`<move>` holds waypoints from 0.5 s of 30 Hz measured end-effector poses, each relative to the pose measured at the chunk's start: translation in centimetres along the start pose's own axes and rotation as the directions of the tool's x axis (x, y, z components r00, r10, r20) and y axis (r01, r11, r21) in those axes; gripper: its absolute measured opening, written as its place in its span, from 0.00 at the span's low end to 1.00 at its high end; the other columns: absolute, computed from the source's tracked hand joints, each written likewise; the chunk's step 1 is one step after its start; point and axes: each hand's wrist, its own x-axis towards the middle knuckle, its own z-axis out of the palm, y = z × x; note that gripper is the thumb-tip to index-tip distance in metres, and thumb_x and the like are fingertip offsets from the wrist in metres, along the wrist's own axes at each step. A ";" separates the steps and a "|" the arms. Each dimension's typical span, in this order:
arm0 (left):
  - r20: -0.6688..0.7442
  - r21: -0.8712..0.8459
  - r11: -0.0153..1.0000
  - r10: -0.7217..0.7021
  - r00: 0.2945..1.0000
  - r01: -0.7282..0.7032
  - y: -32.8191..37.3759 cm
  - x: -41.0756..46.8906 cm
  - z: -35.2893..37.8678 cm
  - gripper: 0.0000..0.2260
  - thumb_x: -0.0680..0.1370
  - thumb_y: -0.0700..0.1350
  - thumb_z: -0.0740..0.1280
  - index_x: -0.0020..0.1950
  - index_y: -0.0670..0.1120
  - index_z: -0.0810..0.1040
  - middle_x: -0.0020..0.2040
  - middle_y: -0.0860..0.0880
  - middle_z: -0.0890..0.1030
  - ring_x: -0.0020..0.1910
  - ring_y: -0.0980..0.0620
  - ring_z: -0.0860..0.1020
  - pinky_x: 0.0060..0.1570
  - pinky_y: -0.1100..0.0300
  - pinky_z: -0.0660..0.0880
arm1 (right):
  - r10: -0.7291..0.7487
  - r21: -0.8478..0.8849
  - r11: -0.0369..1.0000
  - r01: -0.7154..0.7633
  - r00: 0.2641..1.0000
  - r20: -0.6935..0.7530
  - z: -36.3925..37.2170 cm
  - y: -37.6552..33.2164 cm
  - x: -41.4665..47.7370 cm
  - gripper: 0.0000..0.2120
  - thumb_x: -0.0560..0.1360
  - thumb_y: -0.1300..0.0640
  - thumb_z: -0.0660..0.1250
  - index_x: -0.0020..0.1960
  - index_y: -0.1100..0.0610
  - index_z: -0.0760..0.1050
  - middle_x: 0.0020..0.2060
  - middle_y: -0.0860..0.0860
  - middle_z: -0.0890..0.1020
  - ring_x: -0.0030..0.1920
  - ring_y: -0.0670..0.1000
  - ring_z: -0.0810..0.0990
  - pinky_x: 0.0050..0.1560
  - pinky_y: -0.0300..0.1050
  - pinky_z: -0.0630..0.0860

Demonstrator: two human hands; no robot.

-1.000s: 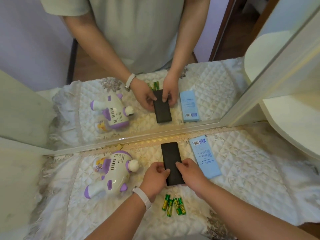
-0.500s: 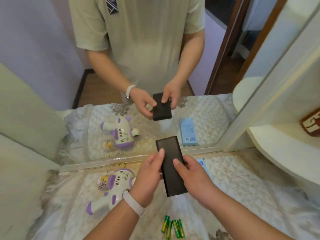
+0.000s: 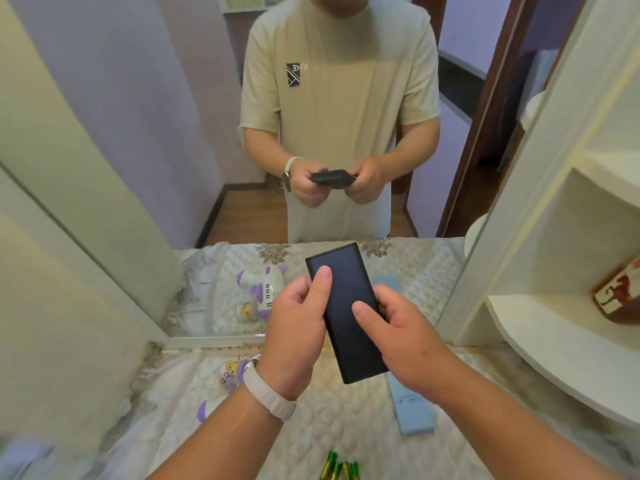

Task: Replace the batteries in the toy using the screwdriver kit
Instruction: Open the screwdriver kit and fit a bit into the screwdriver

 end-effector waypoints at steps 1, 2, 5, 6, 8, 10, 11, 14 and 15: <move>-0.015 -0.006 1.000 0.013 1.000 -0.013 0.4 -0.3 0.2 0.38 0.70 0.68 0.69 0.52 0.30 0.73 0.48 0.27 0.77 0.42 0.37 0.79 0.50 0.32 0.74 | -0.011 0.010 1.000 0.011 1.000 0.016 -0.2 -0.4 -0.3 0.06 0.80 0.51 0.64 0.52 0.52 0.76 0.44 0.51 0.84 0.46 0.53 0.83 0.48 0.59 0.81; -0.034 -0.012 1.000 0.026 0.999 -0.027 0.8 -0.6 0.5 0.34 0.73 0.64 0.69 0.52 0.30 0.74 0.48 0.27 0.78 0.42 0.37 0.79 0.50 0.33 0.75 | -0.022 0.019 1.000 0.022 0.999 0.030 -0.3 -0.7 -0.6 0.06 0.79 0.50 0.64 0.52 0.52 0.76 0.44 0.51 0.84 0.46 0.53 0.83 0.48 0.58 0.81; -0.040 -0.016 0.999 0.030 0.999 -0.031 0.6 -1.3 0.8 0.18 0.80 0.51 0.64 0.53 0.34 0.78 0.48 0.35 0.83 0.46 0.40 0.82 0.49 0.41 0.79 | -0.037 0.035 0.999 0.034 0.996 0.082 -0.9 -1.2 -1.3 0.09 0.76 0.49 0.64 0.54 0.50 0.76 0.47 0.51 0.84 0.48 0.52 0.84 0.48 0.56 0.82; -0.030 -0.021 1.000 0.022 0.999 -0.023 0.6 -1.6 0.9 0.15 0.81 0.48 0.63 0.54 0.37 0.80 0.48 0.38 0.85 0.47 0.41 0.83 0.47 0.46 0.80 | -0.036 0.042 0.999 0.032 0.994 0.104 -1.1 -1.2 -1.5 0.10 0.76 0.49 0.64 0.56 0.49 0.76 0.48 0.50 0.84 0.49 0.51 0.84 0.49 0.54 0.82; -0.021 -0.034 0.999 0.021 1.000 -0.022 0.6 -2.2 1.0 0.11 0.82 0.45 0.62 0.55 0.39 0.80 0.49 0.42 0.86 0.48 0.44 0.84 0.45 0.54 0.82 | -0.032 0.052 0.998 0.025 0.990 0.140 -1.5 -1.4 -2.0 0.10 0.77 0.52 0.64 0.58 0.48 0.75 0.51 0.49 0.84 0.52 0.50 0.83 0.50 0.51 0.81; -0.038 -0.048 0.998 0.026 0.999 -0.027 0.4 -2.8 1.1 0.09 0.81 0.42 0.63 0.56 0.39 0.79 0.49 0.42 0.85 0.48 0.45 0.84 0.45 0.56 0.81 | -0.028 0.055 0.998 0.019 0.985 0.172 -1.9 -1.6 -2.4 0.11 0.80 0.59 0.64 0.61 0.49 0.74 0.52 0.48 0.84 0.53 0.48 0.83 0.51 0.47 0.80; -0.054 -0.056 0.998 0.027 0.998 -0.030 0.3 -3.2 1.2 0.08 0.81 0.41 0.64 0.55 0.39 0.78 0.49 0.42 0.85 0.47 0.46 0.83 0.45 0.57 0.81 | -0.024 0.054 0.998 0.014 0.981 0.191 -2.1 -1.7 -2.7 0.13 0.80 0.61 0.64 0.62 0.49 0.73 0.53 0.47 0.84 0.54 0.47 0.82 0.51 0.45 0.80; -0.109 -0.047 0.997 0.051 0.993 -0.056 0.0 -4.1 1.6 0.06 0.80 0.41 0.66 0.54 0.40 0.78 0.48 0.42 0.85 0.46 0.47 0.82 0.44 0.56 0.80 | -0.022 0.045 0.999 0.011 0.971 0.237 -2.9 -1.9 -3.4 0.16 0.79 0.63 0.63 0.63 0.48 0.73 0.53 0.44 0.83 0.54 0.44 0.82 0.50 0.40 0.79; -0.120 -0.044 0.997 0.052 0.991 -0.058 -0.1 -4.4 1.8 0.06 0.79 0.42 0.66 0.54 0.41 0.78 0.48 0.42 0.85 0.46 0.47 0.82 0.44 0.56 0.79 | -0.023 0.052 0.999 0.011 0.971 0.238 -3.1 -2.0 -3.6 0.16 0.79 0.64 0.63 0.63 0.48 0.73 0.52 0.44 0.84 0.53 0.44 0.82 0.49 0.38 0.79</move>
